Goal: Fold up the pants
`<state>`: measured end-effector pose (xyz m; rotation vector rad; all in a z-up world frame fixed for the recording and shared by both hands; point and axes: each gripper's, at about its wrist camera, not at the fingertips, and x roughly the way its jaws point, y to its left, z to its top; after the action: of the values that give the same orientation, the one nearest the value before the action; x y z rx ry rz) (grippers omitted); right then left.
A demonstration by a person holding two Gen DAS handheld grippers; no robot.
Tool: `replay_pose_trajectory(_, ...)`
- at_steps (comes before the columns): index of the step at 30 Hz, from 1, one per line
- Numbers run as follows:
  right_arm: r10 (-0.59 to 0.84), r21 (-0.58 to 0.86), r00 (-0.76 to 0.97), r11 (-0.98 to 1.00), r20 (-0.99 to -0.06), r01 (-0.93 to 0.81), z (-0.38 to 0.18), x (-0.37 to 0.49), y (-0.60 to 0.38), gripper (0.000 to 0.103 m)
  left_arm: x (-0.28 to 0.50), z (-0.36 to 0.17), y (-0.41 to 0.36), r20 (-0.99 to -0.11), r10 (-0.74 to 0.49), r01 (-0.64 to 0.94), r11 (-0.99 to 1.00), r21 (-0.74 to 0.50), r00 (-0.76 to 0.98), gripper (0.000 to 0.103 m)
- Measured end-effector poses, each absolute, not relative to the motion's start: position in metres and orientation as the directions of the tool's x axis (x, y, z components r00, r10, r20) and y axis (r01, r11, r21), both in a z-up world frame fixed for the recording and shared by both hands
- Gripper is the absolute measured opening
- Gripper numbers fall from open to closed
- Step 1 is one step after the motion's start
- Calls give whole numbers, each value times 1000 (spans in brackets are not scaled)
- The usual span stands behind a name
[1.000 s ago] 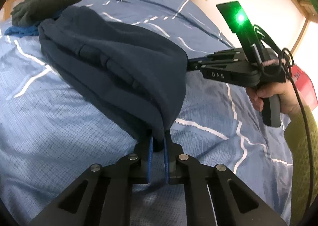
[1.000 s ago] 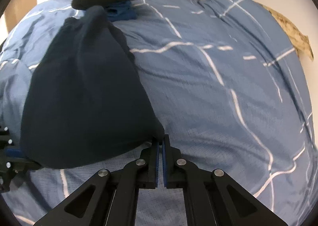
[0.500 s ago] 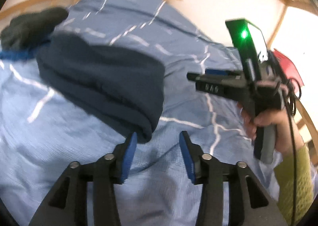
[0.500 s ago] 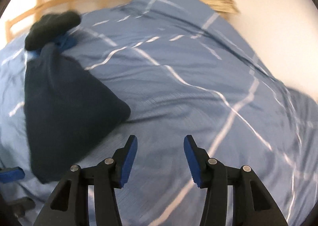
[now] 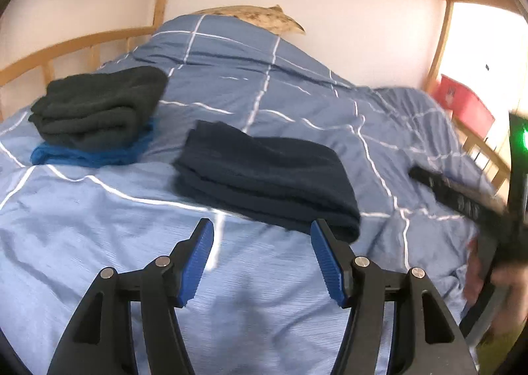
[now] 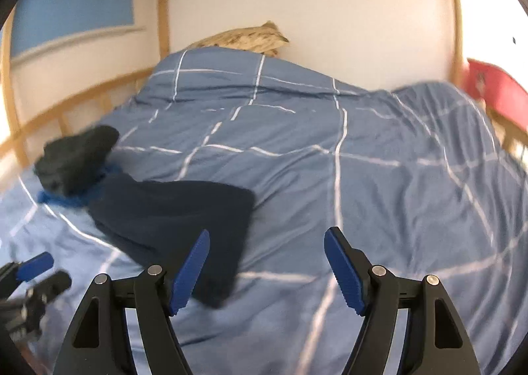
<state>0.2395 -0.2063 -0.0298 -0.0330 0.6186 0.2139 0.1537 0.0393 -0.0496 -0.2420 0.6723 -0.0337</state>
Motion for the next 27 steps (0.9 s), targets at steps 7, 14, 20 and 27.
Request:
replay_pose_trajectory(7,99,54,810,995,-578,-82,-45,214,-163,72,189,-36,88,-610,-215,110,972,-206,762,59)
replay_pose_trajectory(14,16,69,824,997,-567,28,-56,233,-137,72,254,-31,107,-610,-220,172,975,-138,761,51)
replay_pose_trajectory(20,3,128,802,988,-598,92,-79,258,-133,72,303,-51,115,-650,-198,134,980,-148,733,40)
replay_pose_trajectory(27,6,132,795,987,-606,94,-90,271,-133,72,323,-74,113,-687,-206,115,978,-177,696,39)
